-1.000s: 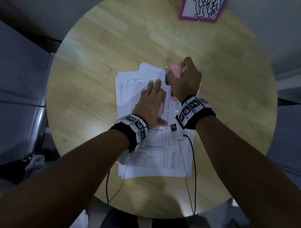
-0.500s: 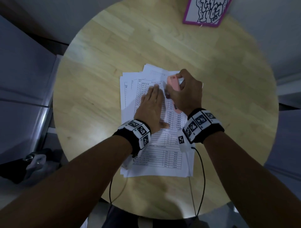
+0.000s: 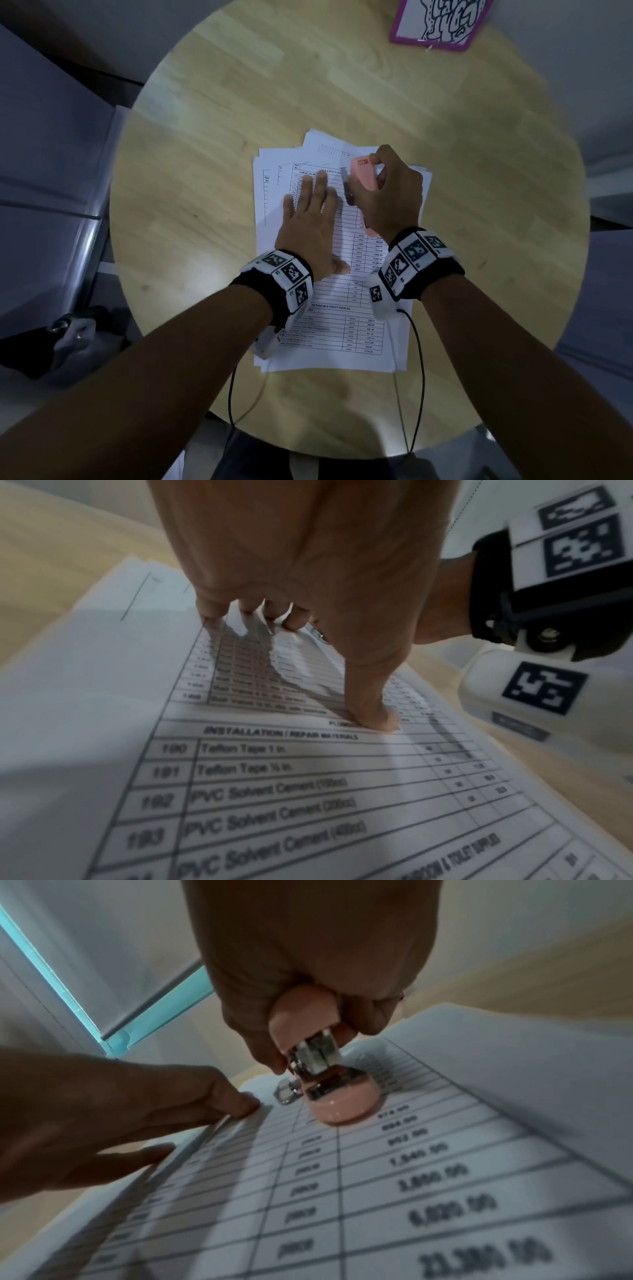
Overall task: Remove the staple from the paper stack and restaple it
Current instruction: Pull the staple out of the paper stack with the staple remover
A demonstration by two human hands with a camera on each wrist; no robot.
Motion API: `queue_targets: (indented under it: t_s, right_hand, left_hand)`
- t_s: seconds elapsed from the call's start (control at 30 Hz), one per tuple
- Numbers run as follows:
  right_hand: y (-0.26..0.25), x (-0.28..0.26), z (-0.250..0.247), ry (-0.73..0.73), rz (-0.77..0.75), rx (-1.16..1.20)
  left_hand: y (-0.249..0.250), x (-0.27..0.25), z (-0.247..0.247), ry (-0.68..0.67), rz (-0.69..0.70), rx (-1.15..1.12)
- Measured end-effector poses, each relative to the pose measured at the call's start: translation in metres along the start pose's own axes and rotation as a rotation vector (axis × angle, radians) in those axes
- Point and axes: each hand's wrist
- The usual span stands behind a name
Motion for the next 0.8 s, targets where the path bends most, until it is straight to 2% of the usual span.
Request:
queue_targets:
  t_s: [0.37,0.8]
  right_hand:
    - [-0.008,0.013,0.005,0.005,0.108,-0.019]
    - [-0.023,0.025,0.005,0.036,0.243,0.071]
  left_hand:
    - [0.003,0.003,-0.002,-0.062,-0.018,0.134]
    - [0.004,0.003,-0.003,-0.082,-0.045,0.152]
Point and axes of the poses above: each hand's wrist, its own x-axis towards the middle knuckle, its own z-axis out of the palm, y = z × x, and after that the axes turned 10 degrees about -y, right-handed
